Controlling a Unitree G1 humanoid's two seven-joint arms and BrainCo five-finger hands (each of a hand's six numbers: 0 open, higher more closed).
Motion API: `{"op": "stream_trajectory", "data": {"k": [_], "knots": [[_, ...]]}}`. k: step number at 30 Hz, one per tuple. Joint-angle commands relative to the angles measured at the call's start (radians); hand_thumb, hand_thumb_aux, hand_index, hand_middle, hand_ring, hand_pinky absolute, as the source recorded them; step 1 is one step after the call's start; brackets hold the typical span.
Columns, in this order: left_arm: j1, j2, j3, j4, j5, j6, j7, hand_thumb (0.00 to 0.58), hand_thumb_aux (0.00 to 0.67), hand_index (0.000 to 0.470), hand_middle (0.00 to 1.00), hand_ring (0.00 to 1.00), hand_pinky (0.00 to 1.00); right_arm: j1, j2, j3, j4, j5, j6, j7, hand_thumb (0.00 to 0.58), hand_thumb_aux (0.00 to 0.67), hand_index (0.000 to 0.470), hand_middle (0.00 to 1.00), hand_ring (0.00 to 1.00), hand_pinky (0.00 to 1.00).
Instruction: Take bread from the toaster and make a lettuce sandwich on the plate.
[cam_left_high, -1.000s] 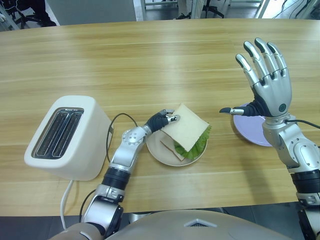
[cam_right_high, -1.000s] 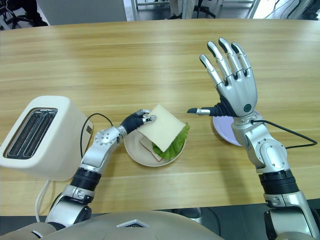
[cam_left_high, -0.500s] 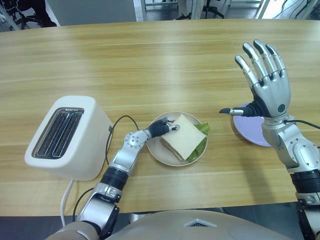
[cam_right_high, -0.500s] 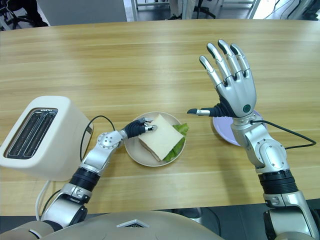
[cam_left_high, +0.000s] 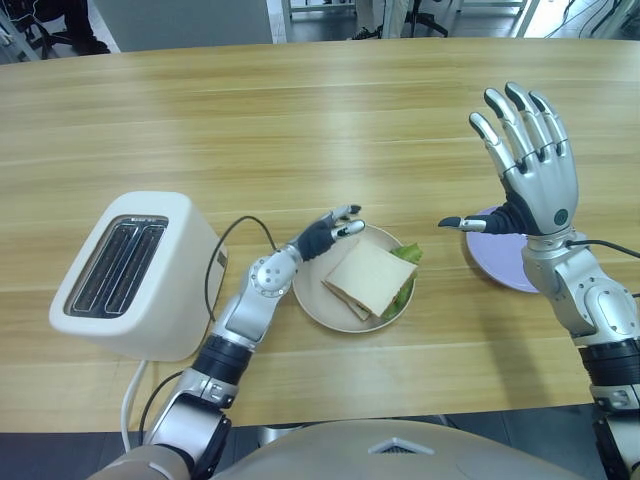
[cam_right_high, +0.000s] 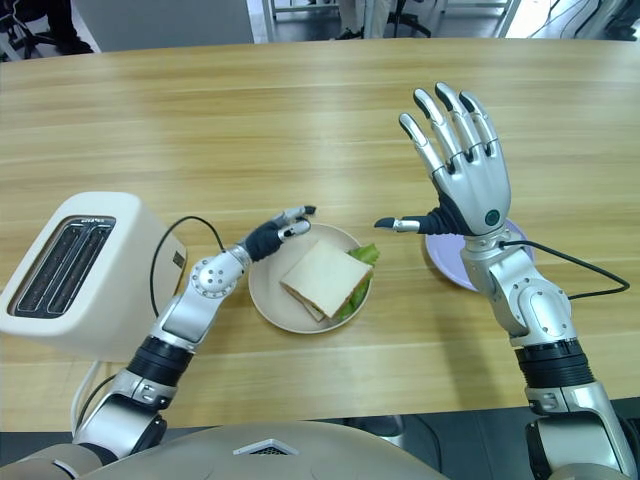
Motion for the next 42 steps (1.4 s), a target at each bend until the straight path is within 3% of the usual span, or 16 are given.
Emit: {"op": "stream_trajectory", "data": {"k": [1, 7, 14, 16, 17, 18, 19, 20, 21, 22, 28, 35, 42], "knots": [[0.003, 0.036, 0.072, -0.118, 0.028, 0.022, 0.043, 0.0, 0.0, 0.0, 0.0, 0.0, 0.0, -0.008, -0.013, 0.017, 0.023, 0.072, -0.055, 0.078, 0.0, 0.0, 0.0, 0.0, 0.0, 0.0], [0.063, 0.192, 0.19, -0.384, 0.007, 0.026, -0.044, 0.0, 0.0, 0.0, 0.0, 0.0, 0.0, 0.022, -0.105, 0.104, 0.121, 0.317, -0.225, 0.455, 0.0, 0.0, 0.0, 0.0, 0.0, 0.0], [0.327, 0.458, 0.454, -0.548, -0.225, 0.0, -0.31, 0.0, 0.0, 0.0, 0.0, 0.0, 0.0, 0.151, -0.254, 0.056, 0.08, 0.741, -0.223, 0.902, 0.0, 0.0, 0.0, 0.0, 0.0, 0.0], [0.397, 0.509, 0.501, -0.534, -0.247, -0.021, -0.364, 0.0, 0.0, 0.0, 0.0, 0.0, 0.0, 0.183, -0.275, 0.042, 0.05, 0.817, -0.21, 0.98, 0.22, 0.142, 0.097, 0.0, 0.0, 0.0], [0.427, 0.533, 0.514, -0.525, -0.248, -0.037, -0.381, 0.075, 0.045, 0.031, 0.0, 0.0, 0.0, 0.195, -0.281, 0.032, 0.037, 0.845, -0.203, 1.011, 0.452, 0.355, 0.244, 0.48, 0.48, 0.48], [0.452, 0.55, 0.519, -0.517, -0.252, -0.049, -0.396, 0.075, 0.045, 0.031, 0.0, 0.0, 0.0, 0.204, -0.286, 0.023, 0.026, 0.868, -0.196, 1.04, 0.452, 0.355, 0.244, 0.48, 0.48, 0.48], [0.476, 0.564, 0.522, -0.511, -0.255, -0.066, -0.412, 0.512, 0.441, 0.303, 0.0, 0.0, 0.0, 0.215, -0.291, 0.017, 0.015, 0.892, -0.186, 1.072, 0.58, 0.67, 0.46, 1.0, 1.0, 1.0], [0.497, 0.574, 0.521, -0.508, -0.259, -0.078, -0.428, 0.512, 0.441, 0.303, 0.0, 0.0, 0.0, 0.227, -0.294, 0.014, 0.003, 0.912, -0.173, 1.106, 0.58, 0.67, 0.46, 1.0, 1.0, 1.0], [0.518, 0.586, 0.519, -0.506, -0.258, -0.096, -0.445, 0.58, 0.67, 0.46, 0.15, 0.15, 0.15, 0.239, -0.296, 0.013, -0.008, 0.926, -0.158, 1.136, 0.58, 0.67, 0.46, 1.0, 1.0, 1.0], [0.541, 0.597, 0.513, -0.506, -0.262, -0.116, -0.467, 0.58, 0.67, 0.46, 1.0, 1.0, 1.0, 0.249, -0.297, 0.016, -0.012, 0.936, -0.146, 1.164, 0.58, 0.67, 0.46, 1.0, 1.0, 1.0], [0.599, 0.63, 0.402, -0.468, -0.242, -0.183, -0.555, 0.58, 0.67, 0.46, 1.0, 1.0, 1.0, 0.291, -0.269, 0.065, -0.01, 0.938, -0.072, 1.314, 0.58, 0.67, 0.46, 1.0, 1.0, 1.0], [0.499, 0.566, 0.2, -0.377, -0.211, -0.177, -0.591, 0.58, 0.67, 0.46, 1.0, 1.0, 1.0, 0.277, -0.191, 0.162, -0.003, 0.898, -0.026, 1.439, 0.58, 0.67, 0.46, 1.0, 1.0, 1.0], [0.415, 0.48, 0.043, -0.241, -0.21, -0.187, -0.639, 0.58, 0.67, 0.46, 1.0, 1.0, 1.0, 0.245, -0.122, 0.234, 0.047, 0.827, -0.046, 1.476, 0.58, 0.67, 0.46, 1.0, 1.0, 1.0]]}}
